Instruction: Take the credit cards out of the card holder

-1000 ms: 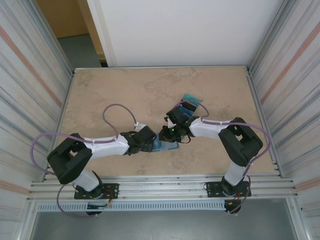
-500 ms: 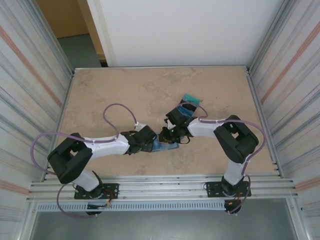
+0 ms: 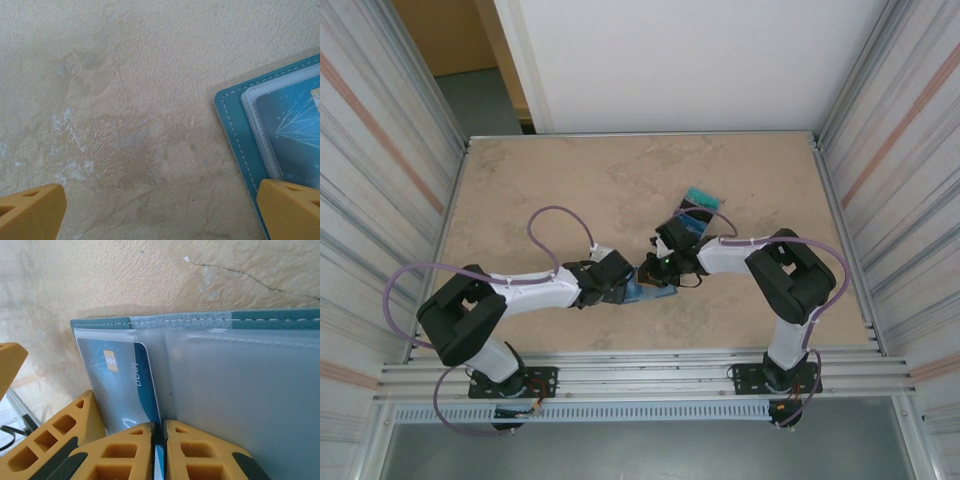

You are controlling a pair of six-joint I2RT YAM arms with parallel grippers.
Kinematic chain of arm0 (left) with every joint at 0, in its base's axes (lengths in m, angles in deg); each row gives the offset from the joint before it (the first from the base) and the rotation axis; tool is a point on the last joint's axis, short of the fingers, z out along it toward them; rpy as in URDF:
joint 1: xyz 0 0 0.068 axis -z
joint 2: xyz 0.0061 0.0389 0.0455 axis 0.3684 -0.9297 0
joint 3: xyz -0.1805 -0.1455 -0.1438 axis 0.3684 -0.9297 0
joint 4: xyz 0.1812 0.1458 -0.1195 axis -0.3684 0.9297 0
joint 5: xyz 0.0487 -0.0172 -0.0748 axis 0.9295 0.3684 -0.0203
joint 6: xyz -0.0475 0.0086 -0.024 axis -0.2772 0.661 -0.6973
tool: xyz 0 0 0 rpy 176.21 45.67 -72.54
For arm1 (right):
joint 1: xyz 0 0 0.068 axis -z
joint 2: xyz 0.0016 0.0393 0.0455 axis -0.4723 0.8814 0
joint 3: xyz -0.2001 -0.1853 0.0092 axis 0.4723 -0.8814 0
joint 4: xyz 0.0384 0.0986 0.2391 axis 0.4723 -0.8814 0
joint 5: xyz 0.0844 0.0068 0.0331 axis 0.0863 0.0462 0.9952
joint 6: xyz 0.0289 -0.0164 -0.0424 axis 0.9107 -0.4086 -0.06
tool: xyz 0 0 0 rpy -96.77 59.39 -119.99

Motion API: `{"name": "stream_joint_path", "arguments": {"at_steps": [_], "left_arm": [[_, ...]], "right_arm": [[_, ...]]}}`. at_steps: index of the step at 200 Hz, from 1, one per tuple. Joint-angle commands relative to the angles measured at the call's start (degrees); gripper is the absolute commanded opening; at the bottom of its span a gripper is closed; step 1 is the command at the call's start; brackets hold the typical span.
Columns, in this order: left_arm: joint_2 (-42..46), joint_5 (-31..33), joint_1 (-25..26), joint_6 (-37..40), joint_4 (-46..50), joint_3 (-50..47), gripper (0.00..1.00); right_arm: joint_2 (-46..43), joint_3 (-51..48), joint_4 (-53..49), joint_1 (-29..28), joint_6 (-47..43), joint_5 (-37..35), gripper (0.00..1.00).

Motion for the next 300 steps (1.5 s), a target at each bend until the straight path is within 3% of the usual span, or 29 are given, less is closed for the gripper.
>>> {"name": "stream_joint_path", "arguments": {"at_steps": [1, 94, 170, 300], "left_arm": [[-1.5, 0.7, 0.2, 0.3, 1.3, 1.1, 0.99], [-3.2, 1.0, 0.1, 0.8, 2.2, 3.0, 0.99], [-3.2, 1.6, 0.1, 0.8, 3.3, 2.8, 0.99], [-3.1, 2.0, 0.1, 0.5, 3.7, 2.7, 0.99]], "right_arm": [[1.2, -2.6, 6.4, 0.3, 3.2, 5.1, 0.13], [0.8, -4.7, 11.4, 0.8, 4.8, 8.3, 0.13], [-0.3, -5.8, 11.7, 1.2, 4.8, 7.1, 0.00], [-5.9, -5.2, 0.3, 2.6, -0.6, -0.2, 0.00]]}}
